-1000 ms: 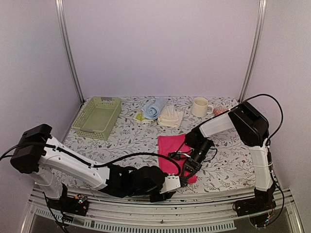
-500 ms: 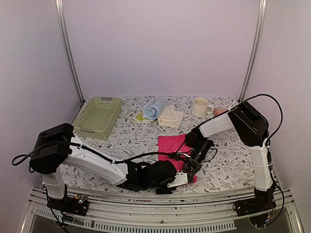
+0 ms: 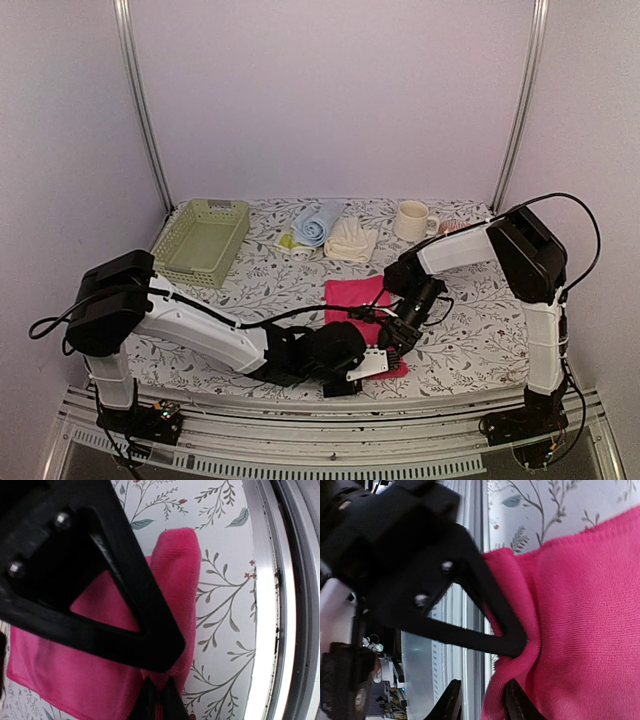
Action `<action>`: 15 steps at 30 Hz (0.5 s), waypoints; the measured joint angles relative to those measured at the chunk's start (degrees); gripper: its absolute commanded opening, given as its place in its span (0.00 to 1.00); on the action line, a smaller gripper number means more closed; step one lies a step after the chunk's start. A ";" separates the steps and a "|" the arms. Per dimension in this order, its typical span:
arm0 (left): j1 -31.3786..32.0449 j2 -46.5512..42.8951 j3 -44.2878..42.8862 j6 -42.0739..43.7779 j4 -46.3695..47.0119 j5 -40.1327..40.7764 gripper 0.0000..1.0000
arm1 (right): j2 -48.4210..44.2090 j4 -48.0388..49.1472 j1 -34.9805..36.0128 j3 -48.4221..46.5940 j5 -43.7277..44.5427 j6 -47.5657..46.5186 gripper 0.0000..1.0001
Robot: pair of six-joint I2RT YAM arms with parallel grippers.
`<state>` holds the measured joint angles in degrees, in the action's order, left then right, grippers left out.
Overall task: Roll the towels
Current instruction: Roll the towel at the center of the board.
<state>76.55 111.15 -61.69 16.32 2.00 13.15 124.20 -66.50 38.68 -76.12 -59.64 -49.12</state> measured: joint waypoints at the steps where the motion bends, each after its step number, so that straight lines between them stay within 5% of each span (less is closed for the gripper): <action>1: -0.09 0.00 -0.26 -0.39 -0.46 -0.59 0.00 | -1.70 -0.68 -0.24 -0.02 0.20 -0.63 0.32; 7: -0.42 0.00 -0.63 -3.23 -2.80 -4.24 0.00 | -8.17 1.05 -3.58 -2.12 4.28 1.20 0.27; 15: -0.87 0.00 -2.12 -7.06 -6.08 -8.31 0.00 | -0.81 9.49 -3.91 -4.81 15.82 13.46 0.24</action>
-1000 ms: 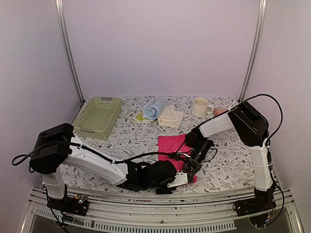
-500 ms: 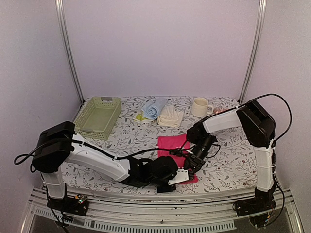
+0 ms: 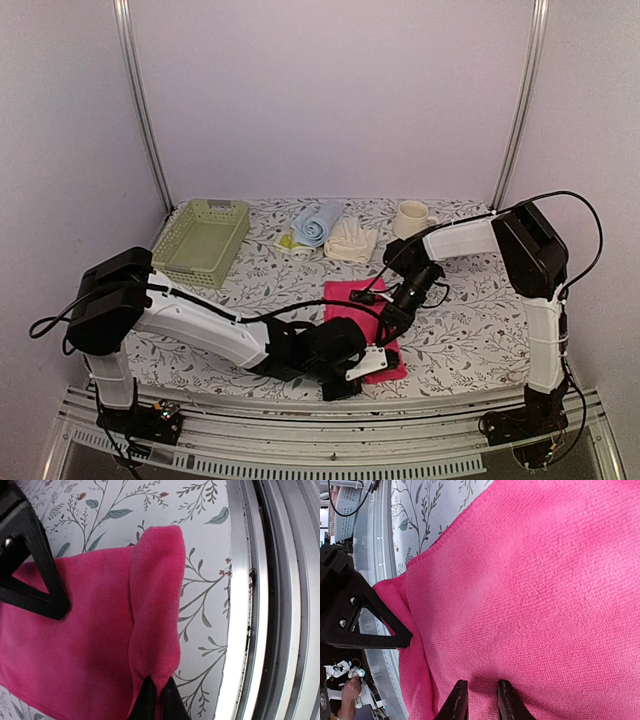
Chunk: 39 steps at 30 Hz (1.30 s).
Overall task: Roll the towels
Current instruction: Roll the towel at the center of the board.
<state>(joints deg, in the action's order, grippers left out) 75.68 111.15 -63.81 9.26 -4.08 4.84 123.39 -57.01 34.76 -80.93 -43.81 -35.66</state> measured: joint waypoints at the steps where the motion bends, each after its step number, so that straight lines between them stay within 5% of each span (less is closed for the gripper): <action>1: -0.24 -0.02 -0.02 -0.59 -0.20 -0.72 0.00 | 0.00 -0.11 0.50 -0.42 0.61 0.81 0.24; 13: -6.86 -0.02 0.24 -8.04 0.15 -11.61 0.00 | -1.51 0.55 0.92 -2.23 2.10 1.77 0.31; 22: -14.75 4.94 -4.20 -15.65 -1.18 -29.16 0.00 | -33.31 7.65 -4.13 11.58 3.19 -1.57 0.34; 32: -18.62 7.91 -5.40 -23.78 -0.59 -40.98 0.00 | -40.63 22.77 16.76 30.64 21.27 -5.68 0.37; 39: -18.99 8.04 -5.11 -26.27 -0.20 -42.18 0.00 | -37.86 31.26 21.14 32.39 30.75 -7.28 0.37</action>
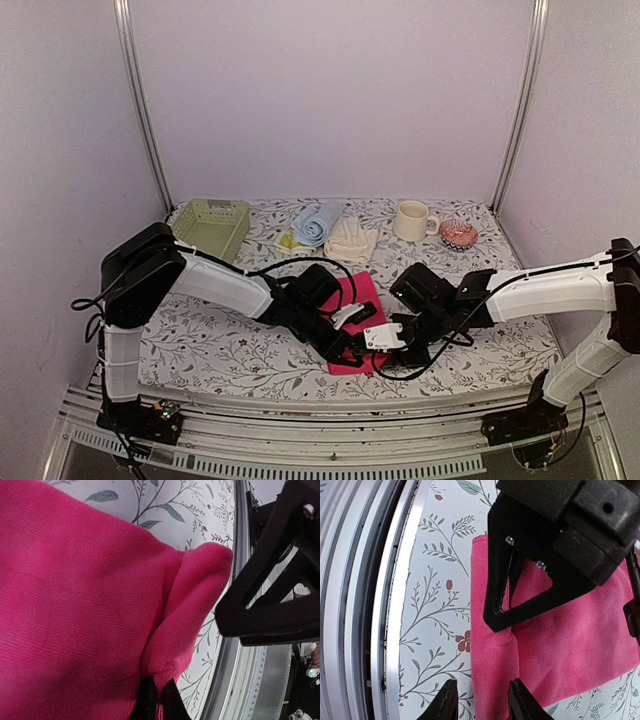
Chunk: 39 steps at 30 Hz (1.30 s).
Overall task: Roll the towels
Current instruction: Roll the towel at the center of the board.
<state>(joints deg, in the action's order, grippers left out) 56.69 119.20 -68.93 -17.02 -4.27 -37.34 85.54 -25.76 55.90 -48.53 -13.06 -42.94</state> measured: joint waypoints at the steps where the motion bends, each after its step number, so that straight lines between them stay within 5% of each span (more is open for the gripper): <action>1: -0.04 0.07 0.02 -0.24 0.09 -0.17 0.00 | 0.55 1.01 0.39 0.20 0.81 -0.07 0.37; 14: -0.79 0.46 0.35 -1.75 0.94 -2.08 0.00 | 5.73 7.54 2.34 2.93 5.79 -0.92 0.35; 17: -1.09 0.46 1.11 -2.10 2.12 -2.69 0.00 | 6.73 8.85 2.34 3.08 6.36 -1.49 0.27; 20: -1.42 0.37 1.81 -2.14 3.15 -3.04 0.08 | 7.74 10.43 2.34 3.08 6.80 -2.27 0.11; 25: -1.60 -4.59 6.73 -1.22 3.85 -0.70 0.23 | 8.57 10.58 2.29 1.97 4.52 -2.82 0.04; 30: -1.60 -20.57 20.09 -1.33 5.84 7.65 0.39 | 10.12 2.73 1.20 -1.53 -4.85 -2.89 0.03; 33: 0.35 -31.91 29.38 -0.57 8.96 17.22 0.40 | 13.51 -3.72 -1.20 -5.57 -12.55 -3.02 0.03; 39: 16.70 -42.10 39.17 6.49 13.57 39.47 0.35 | 27.98 -20.92 -9.79 -18.99 -29.97 -4.87 0.03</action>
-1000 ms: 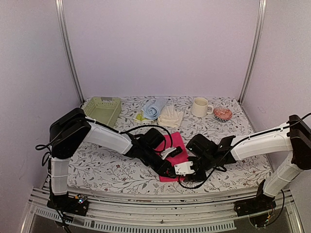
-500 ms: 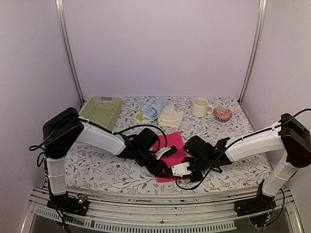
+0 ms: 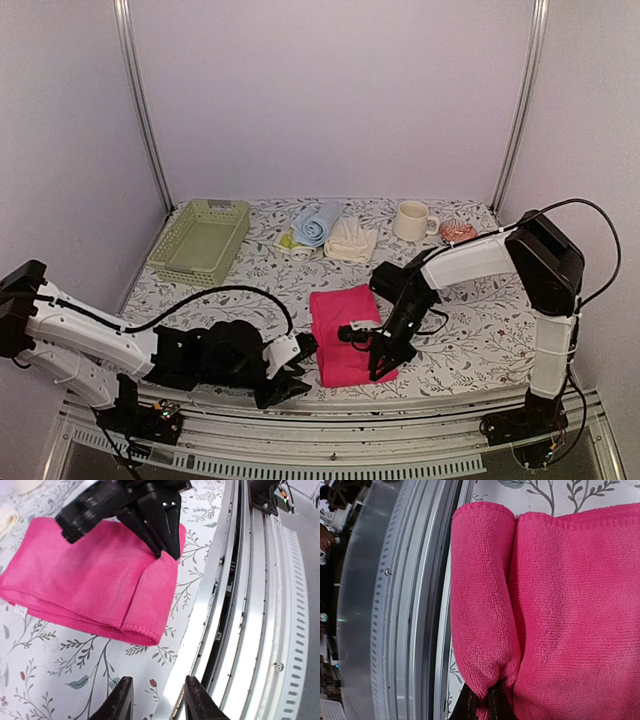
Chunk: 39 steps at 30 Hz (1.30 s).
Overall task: Roll the towels
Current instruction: Roll the towel at the center of the board.
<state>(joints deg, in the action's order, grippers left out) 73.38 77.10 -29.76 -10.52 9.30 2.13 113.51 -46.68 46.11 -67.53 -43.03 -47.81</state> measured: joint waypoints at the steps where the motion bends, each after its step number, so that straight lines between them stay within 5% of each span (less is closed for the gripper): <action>1: 1.68 0.09 0.09 1.27 0.00 1.97 0.36 | 2.05 -2.34 -0.85 -1.68 -1.95 -0.50 0.03; 7: 8.55 8.44 -8.76 11.37 -1.01 10.82 0.40 | 13.09 -16.65 -3.56 -11.80 -9.97 -3.41 0.04; 17: 9.11 29.57 -23.56 24.04 -1.53 15.37 0.41 | 14.08 -19.56 -3.69 -13.09 -10.05 -3.61 0.04; 31: 8.02 27.65 -23.45 28.94 0.28 17.97 0.42 | 14.05 -19.23 -3.76 -12.68 -10.32 -3.21 0.04; 39: 6.34 31.65 -24.20 28.06 -0.87 14.21 0.26 | 14.05 -19.23 -3.76 -12.68 -10.34 -3.21 0.05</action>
<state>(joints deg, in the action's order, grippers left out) 79.72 108.75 -53.95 17.54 8.43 16.34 127.57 -65.91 42.35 -80.20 -53.36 -51.03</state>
